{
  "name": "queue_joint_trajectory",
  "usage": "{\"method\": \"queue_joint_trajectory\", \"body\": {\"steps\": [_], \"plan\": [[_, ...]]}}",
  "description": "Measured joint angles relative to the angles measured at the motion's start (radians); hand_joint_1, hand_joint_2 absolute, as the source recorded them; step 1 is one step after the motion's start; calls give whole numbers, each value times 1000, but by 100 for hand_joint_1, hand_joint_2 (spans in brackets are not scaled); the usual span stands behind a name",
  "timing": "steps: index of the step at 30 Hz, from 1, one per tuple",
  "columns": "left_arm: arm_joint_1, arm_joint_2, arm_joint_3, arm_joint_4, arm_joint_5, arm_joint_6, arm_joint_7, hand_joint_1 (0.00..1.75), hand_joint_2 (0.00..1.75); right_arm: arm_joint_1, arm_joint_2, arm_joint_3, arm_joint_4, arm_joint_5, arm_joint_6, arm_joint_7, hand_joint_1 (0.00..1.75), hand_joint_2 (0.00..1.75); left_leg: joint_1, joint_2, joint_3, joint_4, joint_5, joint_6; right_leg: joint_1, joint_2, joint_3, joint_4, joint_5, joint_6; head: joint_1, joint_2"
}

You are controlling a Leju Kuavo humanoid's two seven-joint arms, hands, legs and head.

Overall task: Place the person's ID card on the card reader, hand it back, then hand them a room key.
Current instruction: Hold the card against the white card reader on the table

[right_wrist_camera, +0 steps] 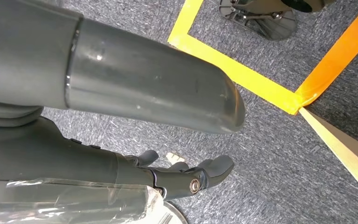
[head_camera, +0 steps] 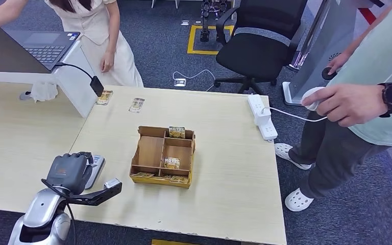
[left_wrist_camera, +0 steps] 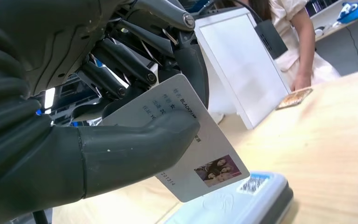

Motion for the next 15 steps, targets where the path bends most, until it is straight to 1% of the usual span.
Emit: {"method": "queue_joint_trajectory", "body": {"steps": [5,10,15], "plan": [[5,0,0,14,-3,3,12,175,175,-6,0,-4,3,25,9,-16,0,0,0,0,0,0,0,0,0,0,0,0,0,0,0,0],[-3,-3,0,25,-4,4,33,175,175,-29,-2,-39,21,77,16,-50,0,0,0,-1,0,0,0,0,0,-1,1,0,0,0,0,0],[-10,-7,8,25,-5,4,51,175,175,-32,-2,-62,30,98,22,-63,0,0,0,-2,-1,0,0,0,0,-3,1,0,0,0,0,0]]}}
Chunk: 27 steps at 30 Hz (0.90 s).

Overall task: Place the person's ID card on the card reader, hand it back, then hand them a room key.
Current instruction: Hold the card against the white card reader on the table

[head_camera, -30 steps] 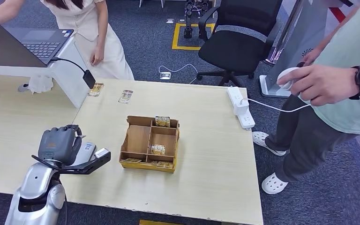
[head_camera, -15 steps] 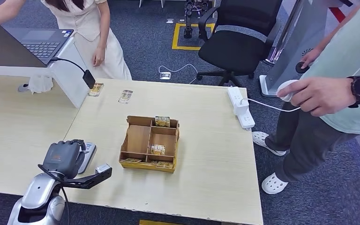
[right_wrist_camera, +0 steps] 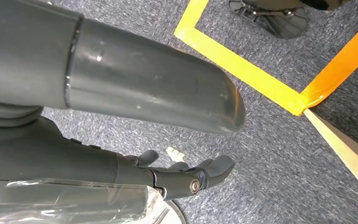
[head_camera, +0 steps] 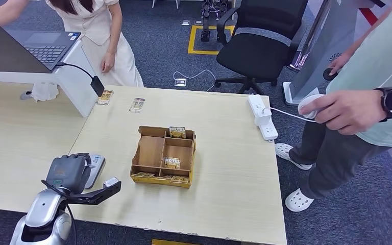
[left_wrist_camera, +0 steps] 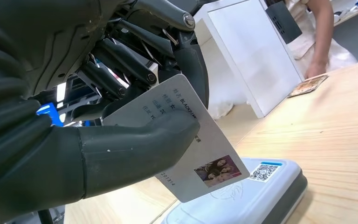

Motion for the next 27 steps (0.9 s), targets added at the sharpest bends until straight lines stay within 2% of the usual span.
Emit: {"method": "queue_joint_trajectory", "body": {"steps": [18,27], "plan": [[-27,-50,47,0,-1,-6,18,175,175,0,0,-10,2,3,15,-2,0,0,0,-1,-1,0,0,1,0,-1,0,0,0,0,0,0],[-10,-54,46,34,-1,-81,36,175,175,0,0,-10,1,0,18,3,0,0,0,-1,-1,0,0,1,0,-1,0,0,0,0,0,0]]}}
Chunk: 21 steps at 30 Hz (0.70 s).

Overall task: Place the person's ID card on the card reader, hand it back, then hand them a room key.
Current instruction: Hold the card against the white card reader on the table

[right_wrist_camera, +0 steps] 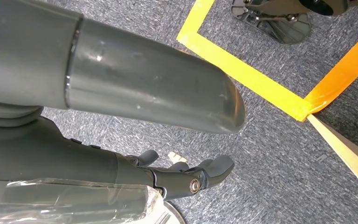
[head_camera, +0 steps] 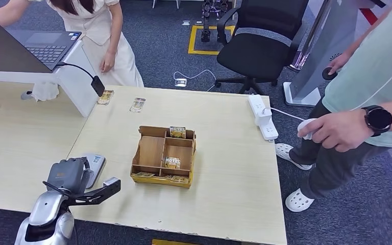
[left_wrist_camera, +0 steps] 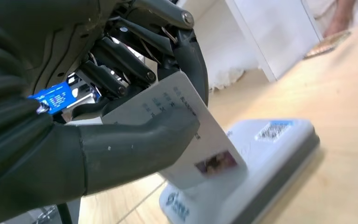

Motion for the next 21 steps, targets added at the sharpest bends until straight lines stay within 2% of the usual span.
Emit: {"method": "queue_joint_trajectory", "body": {"steps": [21], "plan": [[25,20,-19,43,0,-56,25,175,175,0,0,0,-3,0,-1,-2,0,0,0,-1,0,0,1,0,0,-1,1,0,0,0,0,0]]}}
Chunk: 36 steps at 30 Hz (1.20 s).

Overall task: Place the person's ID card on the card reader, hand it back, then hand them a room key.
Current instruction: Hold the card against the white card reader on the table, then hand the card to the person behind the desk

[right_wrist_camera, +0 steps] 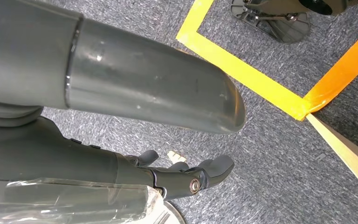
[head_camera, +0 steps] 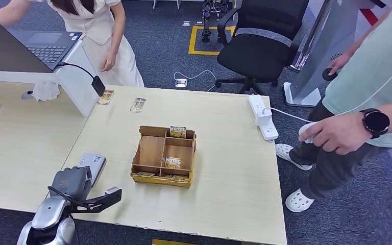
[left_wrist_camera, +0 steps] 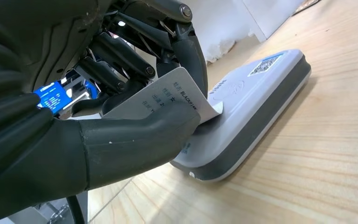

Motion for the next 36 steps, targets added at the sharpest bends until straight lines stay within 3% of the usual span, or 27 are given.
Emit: {"method": "queue_joint_trajectory", "body": {"steps": [9,14,21,36], "plan": [[0,-4,0,12,1,-3,-26,175,175,0,0,0,0,0,0,-4,0,0,0,0,0,0,0,0,0,-1,0,0,0,0,0,0],[-14,-29,4,6,85,108,-108,175,175,0,0,-1,0,0,-1,-7,0,0,0,-1,0,0,1,0,0,-2,0,0,0,0,0,0],[-101,-45,19,-50,228,234,-160,175,175,0,0,-1,6,12,-6,-21,0,0,0,-2,-1,0,2,0,0,-3,0,0,1,0,0,0],[-170,-43,32,-72,251,242,-189,175,175,-14,-1,-1,18,29,-10,-28,0,0,0,-2,-1,0,2,0,0,-3,-1,0,1,0,0,0]]}}
